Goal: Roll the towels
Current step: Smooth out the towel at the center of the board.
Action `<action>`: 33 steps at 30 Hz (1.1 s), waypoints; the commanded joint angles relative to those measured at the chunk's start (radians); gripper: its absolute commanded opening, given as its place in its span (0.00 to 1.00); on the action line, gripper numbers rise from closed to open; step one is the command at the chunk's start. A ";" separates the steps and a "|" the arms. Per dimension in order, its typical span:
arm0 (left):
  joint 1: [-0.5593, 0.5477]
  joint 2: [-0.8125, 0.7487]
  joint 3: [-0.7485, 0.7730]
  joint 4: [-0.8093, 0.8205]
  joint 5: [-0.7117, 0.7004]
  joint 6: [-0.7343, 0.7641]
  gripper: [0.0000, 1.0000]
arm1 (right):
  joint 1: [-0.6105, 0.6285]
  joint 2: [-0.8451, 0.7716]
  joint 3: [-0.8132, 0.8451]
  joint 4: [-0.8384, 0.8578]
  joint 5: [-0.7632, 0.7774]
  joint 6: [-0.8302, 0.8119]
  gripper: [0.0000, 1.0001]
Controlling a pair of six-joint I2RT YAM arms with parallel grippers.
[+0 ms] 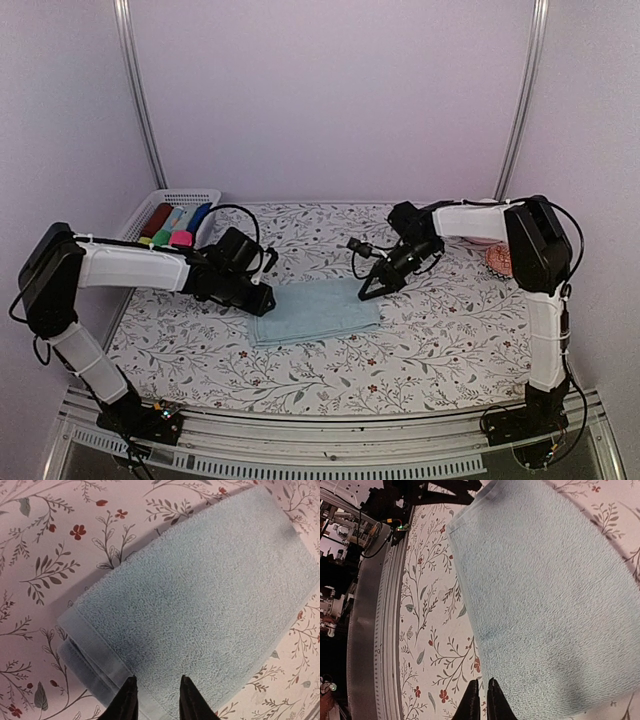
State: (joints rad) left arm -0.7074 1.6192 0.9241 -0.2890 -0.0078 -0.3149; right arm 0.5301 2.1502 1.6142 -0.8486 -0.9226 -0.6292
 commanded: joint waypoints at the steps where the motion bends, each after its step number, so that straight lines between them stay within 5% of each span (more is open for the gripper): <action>1: 0.020 0.043 -0.027 0.083 0.000 0.002 0.29 | 0.004 0.051 -0.064 -0.053 -0.087 -0.057 0.08; 15: 0.019 0.068 -0.109 0.117 0.001 -0.004 0.29 | 0.001 0.131 -0.127 -0.037 0.091 0.013 0.07; 23: 0.019 0.007 -0.086 0.089 -0.019 0.003 0.48 | 0.002 0.031 -0.044 -0.153 0.077 -0.081 0.12; 29: 0.019 -0.080 -0.053 0.044 -0.059 0.018 0.72 | 0.003 -0.085 0.018 -0.111 0.220 -0.096 0.37; 33: 0.017 -0.143 -0.053 0.034 -0.115 0.025 0.97 | 0.032 -0.129 0.040 0.033 0.505 -0.049 0.76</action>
State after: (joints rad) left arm -0.6918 1.5448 0.8494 -0.2325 -0.0601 -0.2996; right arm 0.5358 2.0895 1.6176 -0.9520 -0.6964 -0.6983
